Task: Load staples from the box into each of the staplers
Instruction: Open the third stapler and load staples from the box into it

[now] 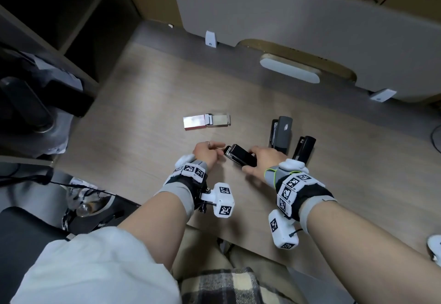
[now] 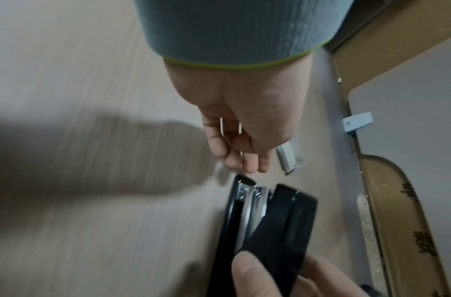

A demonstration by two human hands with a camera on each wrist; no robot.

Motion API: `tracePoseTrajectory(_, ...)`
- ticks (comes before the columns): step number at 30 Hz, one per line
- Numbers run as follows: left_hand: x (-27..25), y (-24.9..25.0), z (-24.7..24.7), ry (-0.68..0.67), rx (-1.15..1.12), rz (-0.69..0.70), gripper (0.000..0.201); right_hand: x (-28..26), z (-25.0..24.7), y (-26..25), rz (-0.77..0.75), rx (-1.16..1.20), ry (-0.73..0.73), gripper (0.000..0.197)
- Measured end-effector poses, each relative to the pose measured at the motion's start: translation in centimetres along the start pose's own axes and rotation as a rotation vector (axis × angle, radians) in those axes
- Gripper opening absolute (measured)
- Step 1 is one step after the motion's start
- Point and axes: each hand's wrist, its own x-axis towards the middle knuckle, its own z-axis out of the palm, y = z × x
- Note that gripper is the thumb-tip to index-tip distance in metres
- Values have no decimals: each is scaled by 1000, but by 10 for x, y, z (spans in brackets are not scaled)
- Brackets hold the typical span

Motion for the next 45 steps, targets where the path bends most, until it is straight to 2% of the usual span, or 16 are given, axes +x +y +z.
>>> tracePoseTrajectory(4,9,30,-17,-9,7,-14,40,0,-18,-10,61,4,-38,32)
tracePoseTrajectory(9,18,71,-4,-27,104,46,37,-10,-45,-5,206,161,107,34)
tracePoseTrajectory(13,9,105,39,-83,110,120,34,-27,-74,26,367,218,218,39)
tracePoseTrajectory(17,-8,118,85,-120,178,154,30,-42,-74,72,556,367,294,49)
tracePoseTrajectory(20,-20,117,114,-154,238,109,42,-53,-63,104,652,437,321,50)
tracePoseTrajectory(23,-24,106,149,-175,365,113,59,-55,-48,137,713,481,267,48)
tracePoseTrajectory(27,-23,88,172,-133,423,119,58,-44,-29,160,718,541,214,47)
tracePoseTrajectory(31,-11,72,173,-91,507,137,51,-35,-20,171,701,487,176,50)
tracePoseTrajectory(36,-19,81,167,-160,517,139,55,-30,-20,170,684,473,170,53)
tracePoseTrajectory(37,-19,82,167,-159,499,146,57,-29,-20,169,670,429,221,56)
tracePoseTrajectory(39,-19,84,168,-153,431,143,63,-29,-25,165,595,324,432,57)
tracePoseTrajectory(40,-20,87,168,-145,398,127,67,-27,-29,162,533,285,530,51)
tracePoseTrajectory(41,-21,90,167,-132,362,115,68,-23,-34,157,455,276,562,45)
tracePoseTrajectory(43,-20,94,160,-93,303,104,62,-13,-37,140,340,299,470,38)
tracePoseTrajectory(45,-14,94,145,-69,230,96,53,1,-28,120,373,321,316,45)
